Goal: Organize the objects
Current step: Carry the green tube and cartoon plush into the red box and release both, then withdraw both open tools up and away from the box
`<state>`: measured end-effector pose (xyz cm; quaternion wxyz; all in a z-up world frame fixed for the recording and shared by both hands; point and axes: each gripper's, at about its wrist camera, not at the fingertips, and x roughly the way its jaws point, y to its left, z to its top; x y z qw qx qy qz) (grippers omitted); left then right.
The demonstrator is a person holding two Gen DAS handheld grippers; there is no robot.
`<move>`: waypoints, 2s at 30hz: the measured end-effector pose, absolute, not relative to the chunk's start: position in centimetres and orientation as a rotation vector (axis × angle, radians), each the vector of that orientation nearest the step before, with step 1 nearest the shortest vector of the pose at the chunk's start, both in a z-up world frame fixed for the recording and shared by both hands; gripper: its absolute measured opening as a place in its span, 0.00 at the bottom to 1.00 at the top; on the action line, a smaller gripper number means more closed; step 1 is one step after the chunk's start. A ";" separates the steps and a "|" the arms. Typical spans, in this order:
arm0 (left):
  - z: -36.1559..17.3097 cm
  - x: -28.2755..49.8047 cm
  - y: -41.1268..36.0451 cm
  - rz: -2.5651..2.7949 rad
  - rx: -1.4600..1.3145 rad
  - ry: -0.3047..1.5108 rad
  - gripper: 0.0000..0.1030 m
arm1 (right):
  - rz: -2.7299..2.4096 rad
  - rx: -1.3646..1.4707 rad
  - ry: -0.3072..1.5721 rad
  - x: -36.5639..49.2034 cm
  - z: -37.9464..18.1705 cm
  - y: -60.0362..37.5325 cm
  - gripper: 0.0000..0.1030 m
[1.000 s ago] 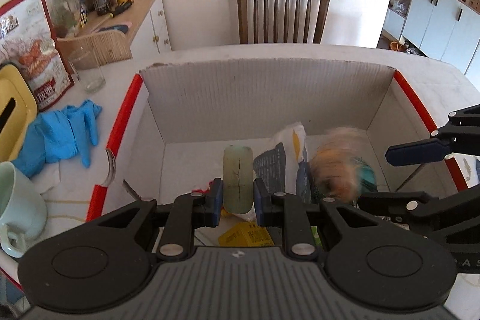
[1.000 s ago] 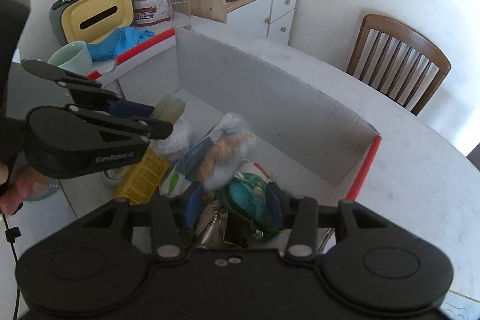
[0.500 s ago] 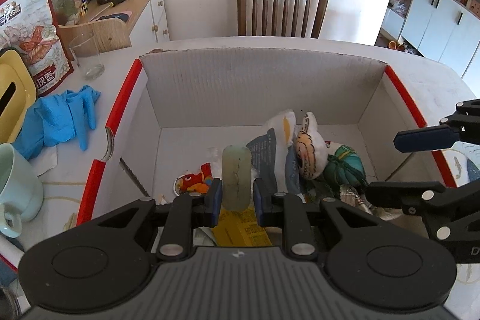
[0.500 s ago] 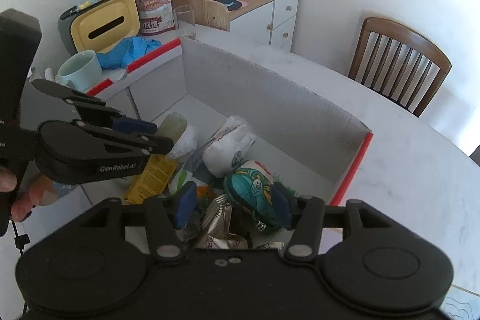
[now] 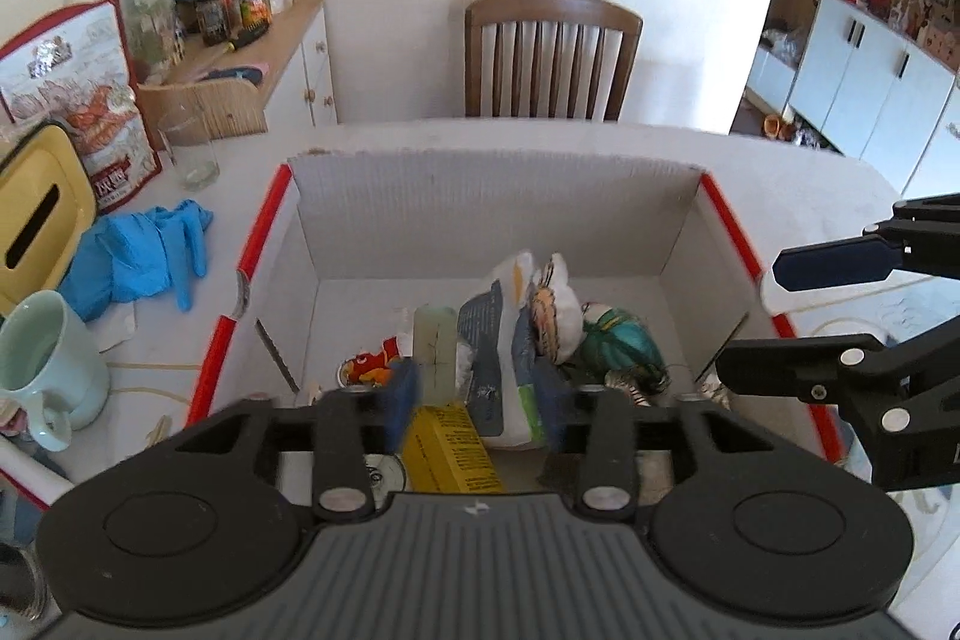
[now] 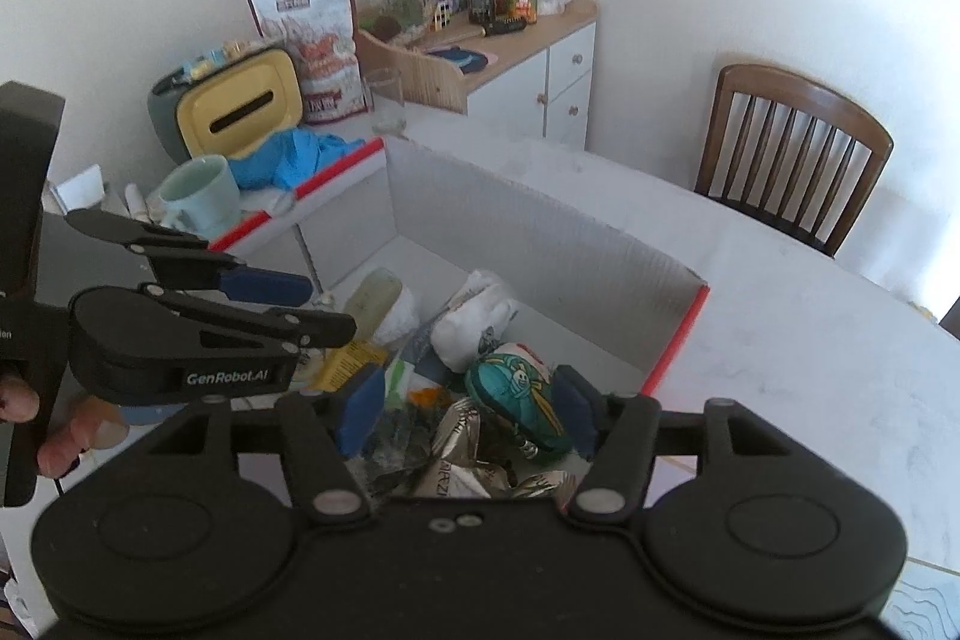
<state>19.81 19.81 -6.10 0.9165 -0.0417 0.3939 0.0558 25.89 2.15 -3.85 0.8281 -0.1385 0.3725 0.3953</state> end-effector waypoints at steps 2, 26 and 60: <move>-5.3 19.1 19.6 0.117 -0.092 0.778 0.58 | 0.848 -0.286 0.776 25.5 -3.3 1.7 0.61; 0.7 13.6 17.1 0.162 -0.097 0.603 0.83 | 0.906 -0.139 0.637 22.1 1.6 -3.6 0.86; 1.1 10.4 12.7 0.193 -0.077 0.543 1.00 | 0.828 -0.002 0.608 20.0 0.2 -9.3 0.99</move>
